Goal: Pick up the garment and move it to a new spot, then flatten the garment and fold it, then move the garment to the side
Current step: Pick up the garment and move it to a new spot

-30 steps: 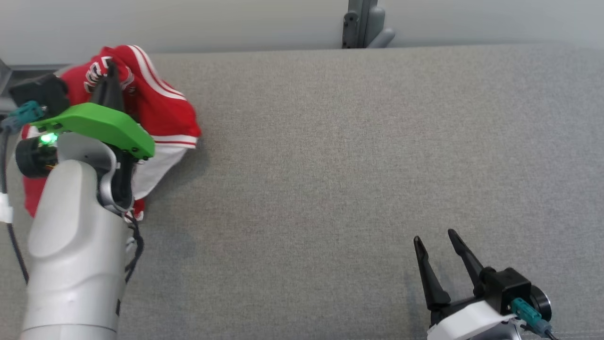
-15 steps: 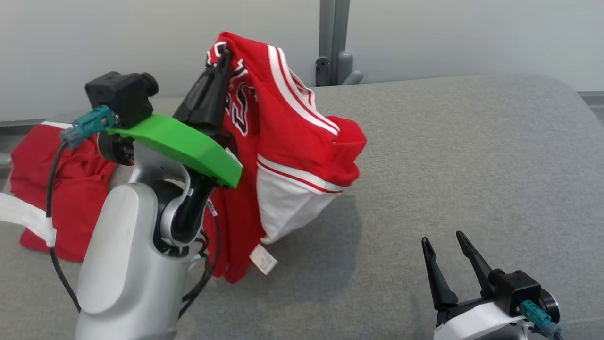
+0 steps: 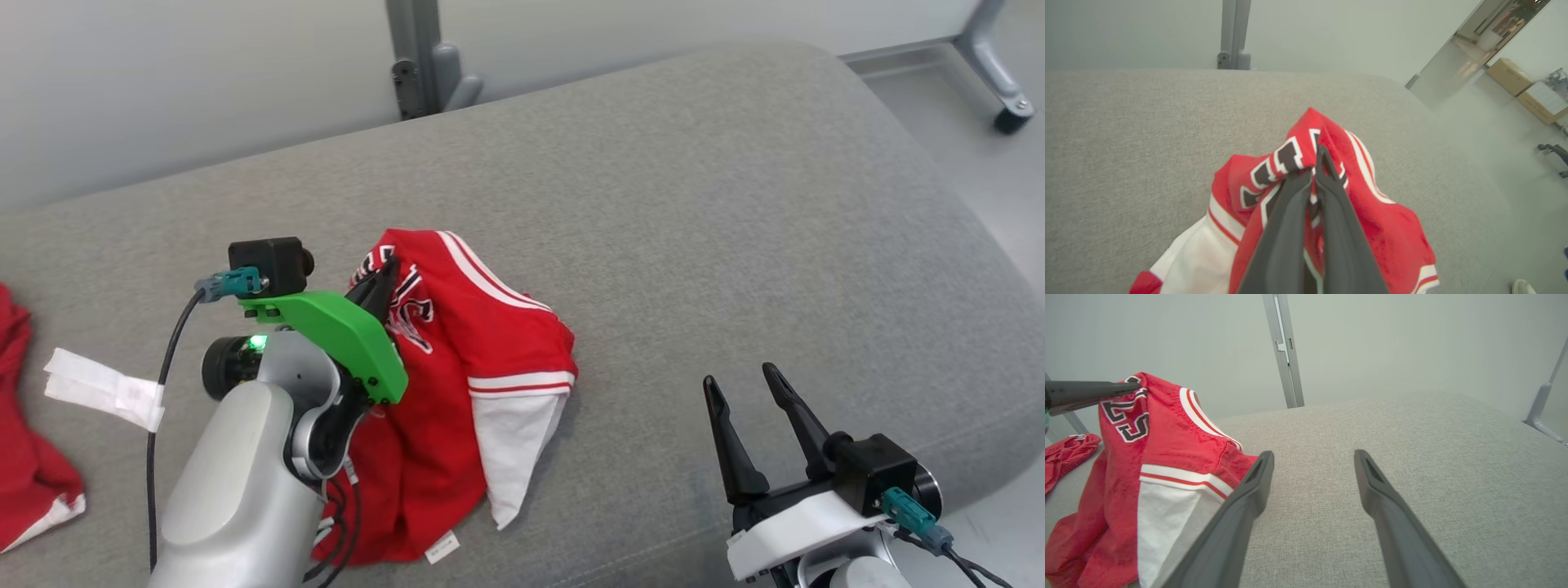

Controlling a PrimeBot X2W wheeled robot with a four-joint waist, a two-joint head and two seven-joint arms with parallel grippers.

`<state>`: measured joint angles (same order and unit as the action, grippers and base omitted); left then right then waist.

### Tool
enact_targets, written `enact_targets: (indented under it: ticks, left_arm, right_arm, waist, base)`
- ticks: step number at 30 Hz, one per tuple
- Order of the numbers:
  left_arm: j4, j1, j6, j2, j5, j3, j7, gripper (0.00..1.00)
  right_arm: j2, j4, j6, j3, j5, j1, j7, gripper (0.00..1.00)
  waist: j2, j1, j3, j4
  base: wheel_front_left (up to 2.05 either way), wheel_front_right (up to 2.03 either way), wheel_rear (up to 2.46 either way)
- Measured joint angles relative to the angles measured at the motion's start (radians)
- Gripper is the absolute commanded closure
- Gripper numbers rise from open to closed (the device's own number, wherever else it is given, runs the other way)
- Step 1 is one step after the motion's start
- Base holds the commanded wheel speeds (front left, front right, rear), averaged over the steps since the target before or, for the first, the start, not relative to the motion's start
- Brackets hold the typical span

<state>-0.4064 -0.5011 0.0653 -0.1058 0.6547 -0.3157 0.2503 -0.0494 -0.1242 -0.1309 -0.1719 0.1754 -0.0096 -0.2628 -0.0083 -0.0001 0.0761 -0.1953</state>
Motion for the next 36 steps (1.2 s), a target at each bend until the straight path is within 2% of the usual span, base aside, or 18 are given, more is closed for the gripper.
enact_targets:
  ticks: [6,10,17,18,20,21,29,36]
  left_arm:
    - [-0.268,-0.068,0.021,-0.035,-0.053,0.003,-0.155,1.00]
    - [-0.382,-0.091,0.046,-0.051,-0.110,-0.049,-0.264,1.00]
    - [-0.492,-0.157,0.063,-0.029,-0.096,-0.107,-0.383,1.00]
    - [-0.501,-0.164,0.063,-0.022,-0.084,-0.116,-0.387,0.83]
    - [-0.507,-0.169,0.063,-0.006,-0.049,-0.133,-0.393,0.19]
    - [-0.508,-0.169,0.064,-0.002,-0.033,-0.140,-0.397,0.00]
    - [-0.502,-0.134,0.063,0.013,0.000,-0.178,-0.447,0.00]
    - [-0.397,-0.034,0.030,0.008,-0.018,-0.193,-0.487,0.00]
  right_arm:
    - [0.000,-0.002,0.000,0.008,0.007,-0.007,0.000,0.00]
    - [-0.002,-0.006,0.000,0.024,0.007,-0.004,0.000,0.00]
    - [-0.001,-0.008,0.000,0.034,-0.001,-0.005,0.000,0.00]
    - [-0.001,-0.008,0.000,0.034,-0.003,-0.007,0.000,0.00]
    - [0.000,-0.008,0.000,0.041,-0.003,-0.007,0.000,0.00]
    - [-0.001,-0.008,0.000,0.045,-0.004,-0.008,0.000,0.00]
    - [0.000,-0.008,0.000,0.090,-0.037,0.022,0.000,0.00]
    - [0.000,0.021,0.000,0.136,-0.079,0.053,0.000,0.00]
  waist:
    - [0.0000,0.0000,0.039,-0.111]
    - [0.0000,0.0000,0.070,-0.165]
    - [0.0000,0.0000,0.119,-0.183]
    - [0.0000,0.0000,0.121,-0.177]
    - [0.0000,0.0000,0.122,-0.165]
    - [0.0000,0.0000,0.121,-0.157]
    - [0.0000,0.0000,0.071,-0.078]
    - [0.0000,0.0000,0.021,0.016]
  base:
    - [0.00,0.00,0.00]
    - [0.00,0.00,0.00]
    - [0.00,0.00,0.00]
    - [0.00,0.00,0.00]
    - [0.00,0.00,0.00]
    - [0.00,0.00,0.00]
    - [0.00,0.00,0.00]
    - [0.00,0.00,0.00]
